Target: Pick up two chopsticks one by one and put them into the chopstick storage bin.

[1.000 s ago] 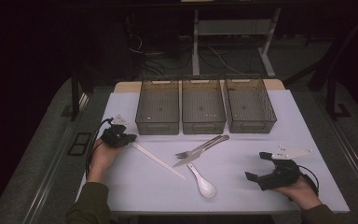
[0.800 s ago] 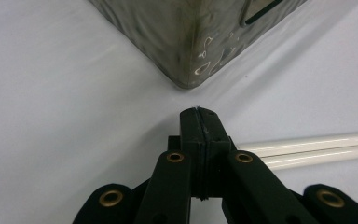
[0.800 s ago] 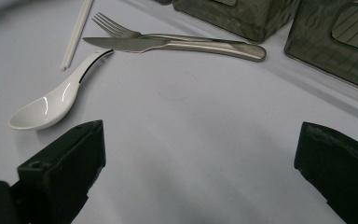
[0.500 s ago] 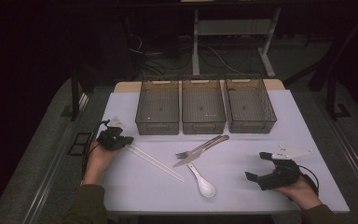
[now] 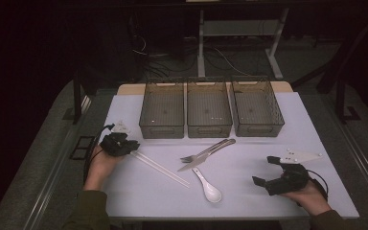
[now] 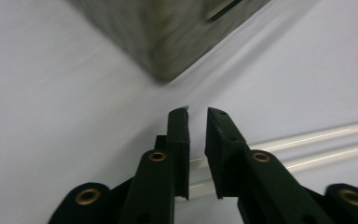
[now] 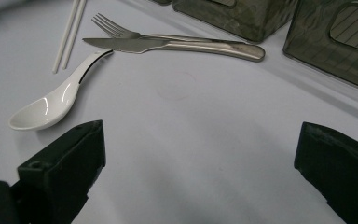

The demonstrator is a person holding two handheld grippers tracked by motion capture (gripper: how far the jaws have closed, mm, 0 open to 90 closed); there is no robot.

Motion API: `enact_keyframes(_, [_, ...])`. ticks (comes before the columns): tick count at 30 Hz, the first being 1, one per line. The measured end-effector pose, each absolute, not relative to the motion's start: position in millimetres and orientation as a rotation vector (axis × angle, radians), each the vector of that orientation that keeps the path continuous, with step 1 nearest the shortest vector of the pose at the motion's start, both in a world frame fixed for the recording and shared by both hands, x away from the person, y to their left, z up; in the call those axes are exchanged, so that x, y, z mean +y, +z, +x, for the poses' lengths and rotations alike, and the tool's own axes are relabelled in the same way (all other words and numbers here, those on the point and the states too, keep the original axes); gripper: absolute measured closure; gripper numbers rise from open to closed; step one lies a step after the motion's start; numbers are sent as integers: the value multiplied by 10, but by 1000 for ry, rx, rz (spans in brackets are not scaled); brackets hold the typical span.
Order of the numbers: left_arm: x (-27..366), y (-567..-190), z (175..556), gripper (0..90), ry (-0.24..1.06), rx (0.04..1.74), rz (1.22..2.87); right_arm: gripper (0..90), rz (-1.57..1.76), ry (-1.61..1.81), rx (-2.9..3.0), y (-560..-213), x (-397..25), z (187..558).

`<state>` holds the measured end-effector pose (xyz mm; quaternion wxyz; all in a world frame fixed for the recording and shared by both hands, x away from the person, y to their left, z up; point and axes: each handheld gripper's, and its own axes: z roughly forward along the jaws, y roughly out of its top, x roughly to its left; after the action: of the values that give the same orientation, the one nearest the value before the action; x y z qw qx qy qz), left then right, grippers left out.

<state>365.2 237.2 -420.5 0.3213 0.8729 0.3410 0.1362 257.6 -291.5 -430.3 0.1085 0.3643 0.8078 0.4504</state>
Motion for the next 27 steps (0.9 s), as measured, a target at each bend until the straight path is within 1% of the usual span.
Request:
enact_keyframes(4, [2228, -4146, 3557, 706, 320, 801, 2309, 19, 1068, 1327, 2375, -4300, -2917, 2573])
enact_keyframes(11, [1958, -4099, 3371, 698, 235, 635, 2348, 19, 1062, 1326, 2374, -4299, -2920, 2571])
enact_keyframes(15, [1879, -4141, 3252, 697, 183, 543, 2376, 19, 1062, 1326, 2376, -4299, -2918, 2570])
enact_keyframes(22, [1837, -4208, 3227, 693, 121, 480, 2402, 19, 1062, 1327, 2376, -4298, -2911, 2569])
enact_keyframes(27, [1798, -4257, 3236, 693, 104, 441, 2429, 19, 1062, 1328, 2377, -4298, -2911, 2570])
